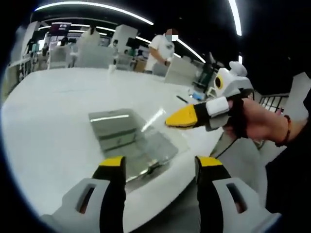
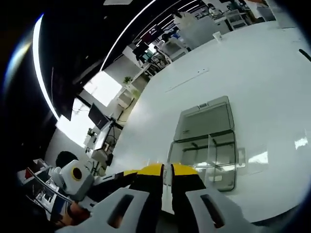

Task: Insert the divider into the dual guide fixture by aligning both edges with the guide slots and pushing it downward to the bottom, including one-sided entry, uneven engagement, binding, and posture correction.

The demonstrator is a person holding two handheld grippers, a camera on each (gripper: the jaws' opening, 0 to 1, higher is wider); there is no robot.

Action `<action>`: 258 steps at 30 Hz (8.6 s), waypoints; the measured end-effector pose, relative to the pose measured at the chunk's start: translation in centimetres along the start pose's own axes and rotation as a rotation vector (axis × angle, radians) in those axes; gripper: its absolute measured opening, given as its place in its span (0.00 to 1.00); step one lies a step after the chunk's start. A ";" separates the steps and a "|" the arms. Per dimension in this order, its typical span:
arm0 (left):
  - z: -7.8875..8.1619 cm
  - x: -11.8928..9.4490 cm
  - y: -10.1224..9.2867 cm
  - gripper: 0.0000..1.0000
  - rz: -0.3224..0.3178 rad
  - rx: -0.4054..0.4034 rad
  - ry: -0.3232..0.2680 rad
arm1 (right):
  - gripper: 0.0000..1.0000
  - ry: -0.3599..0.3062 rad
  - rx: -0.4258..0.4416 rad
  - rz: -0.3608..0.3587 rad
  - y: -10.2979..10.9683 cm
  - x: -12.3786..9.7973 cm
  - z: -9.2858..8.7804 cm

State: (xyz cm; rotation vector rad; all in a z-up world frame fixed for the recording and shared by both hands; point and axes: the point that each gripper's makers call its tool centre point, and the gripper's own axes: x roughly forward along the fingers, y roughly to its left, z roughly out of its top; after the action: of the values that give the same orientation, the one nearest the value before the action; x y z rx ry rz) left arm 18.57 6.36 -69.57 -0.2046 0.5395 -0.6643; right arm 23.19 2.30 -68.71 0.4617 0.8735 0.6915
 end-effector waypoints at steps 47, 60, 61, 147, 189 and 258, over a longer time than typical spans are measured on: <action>0.6 -0.5 4.6 0.96 -0.097 0.148 -0.073 | 0.00 0.126 0.110 -0.212 -3.0 3.5 -0.8; 0.1 -0.2 6.0 0.96 -0.100 0.139 -0.042 | 0.00 0.148 0.111 -0.236 -3.6 4.3 -1.0; 0.1 -0.2 6.1 0.96 -0.098 0.138 -0.043 | 0.00 0.151 0.103 -0.239 -3.6 4.5 -0.9; -0.8 0.0 6.2 0.91 -0.140 0.130 0.010 | 0.00 -0.157 0.070 -0.354 -3.9 5.0 -0.4; -0.1 3.2 2.9 0.85 -0.322 0.162 0.058 | 0.00 -0.009 -0.023 -0.087 3.0 6.1 -1.6; 0.1 1.4 4.8 0.90 -0.254 0.100 0.011 | 0.00 0.312 0.088 -0.263 -4.2 6.2 -2.3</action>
State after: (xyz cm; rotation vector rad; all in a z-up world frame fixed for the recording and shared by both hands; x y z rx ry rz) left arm 22.05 9.20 -71.76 -0.1773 0.4933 -0.9374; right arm 25.57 4.04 -75.98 0.3127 1.2386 0.4896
